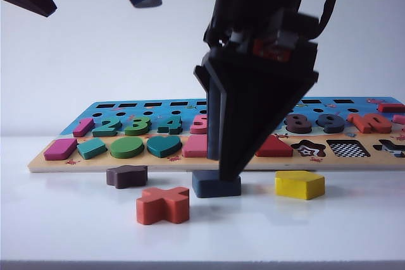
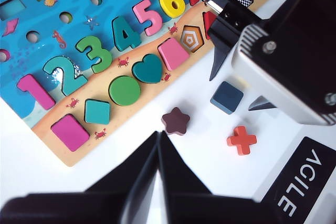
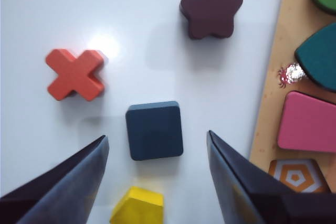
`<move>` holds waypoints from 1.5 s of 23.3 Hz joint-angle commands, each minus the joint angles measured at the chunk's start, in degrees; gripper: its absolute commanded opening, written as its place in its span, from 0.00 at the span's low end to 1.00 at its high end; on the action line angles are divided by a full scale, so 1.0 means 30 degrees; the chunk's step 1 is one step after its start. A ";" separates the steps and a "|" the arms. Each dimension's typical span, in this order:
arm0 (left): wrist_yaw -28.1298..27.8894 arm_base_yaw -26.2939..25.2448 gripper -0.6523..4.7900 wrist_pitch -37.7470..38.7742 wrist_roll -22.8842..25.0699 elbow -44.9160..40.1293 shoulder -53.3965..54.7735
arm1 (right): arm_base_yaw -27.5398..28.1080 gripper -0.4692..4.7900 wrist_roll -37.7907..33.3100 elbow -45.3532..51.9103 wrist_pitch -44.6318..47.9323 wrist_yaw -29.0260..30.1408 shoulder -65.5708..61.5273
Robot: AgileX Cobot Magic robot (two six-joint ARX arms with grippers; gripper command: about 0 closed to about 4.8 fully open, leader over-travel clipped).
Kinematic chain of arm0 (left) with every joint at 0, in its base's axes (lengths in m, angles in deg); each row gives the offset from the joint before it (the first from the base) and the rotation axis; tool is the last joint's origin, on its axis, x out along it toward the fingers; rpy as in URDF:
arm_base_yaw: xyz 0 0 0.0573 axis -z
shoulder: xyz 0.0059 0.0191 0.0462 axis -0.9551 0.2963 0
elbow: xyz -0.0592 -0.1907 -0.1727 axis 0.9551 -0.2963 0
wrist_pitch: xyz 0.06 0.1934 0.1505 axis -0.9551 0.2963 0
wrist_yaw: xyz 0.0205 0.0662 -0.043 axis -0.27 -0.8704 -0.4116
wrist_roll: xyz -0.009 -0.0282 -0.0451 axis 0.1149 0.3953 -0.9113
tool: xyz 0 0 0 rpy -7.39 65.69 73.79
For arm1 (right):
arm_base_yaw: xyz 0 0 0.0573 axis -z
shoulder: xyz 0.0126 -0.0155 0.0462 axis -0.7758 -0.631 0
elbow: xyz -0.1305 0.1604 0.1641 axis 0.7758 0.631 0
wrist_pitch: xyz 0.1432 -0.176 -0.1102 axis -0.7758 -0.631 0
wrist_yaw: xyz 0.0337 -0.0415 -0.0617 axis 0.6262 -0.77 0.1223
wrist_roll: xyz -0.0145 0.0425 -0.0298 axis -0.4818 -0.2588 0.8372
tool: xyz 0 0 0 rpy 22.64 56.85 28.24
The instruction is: Insert the cube into the slot.
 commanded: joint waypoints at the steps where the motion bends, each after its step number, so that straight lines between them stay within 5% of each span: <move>1: 0.0044 0.0007 0.14 -0.0233 0.0087 0.0066 0.0022 | -0.0007 0.72 0.0095 -0.0022 0.0131 -0.0707 -0.0270; 35: 0.0044 0.0007 0.14 -0.0240 0.0087 0.0066 0.0022 | -0.0408 0.52 -0.0044 -0.0015 0.0233 -0.0204 -0.0758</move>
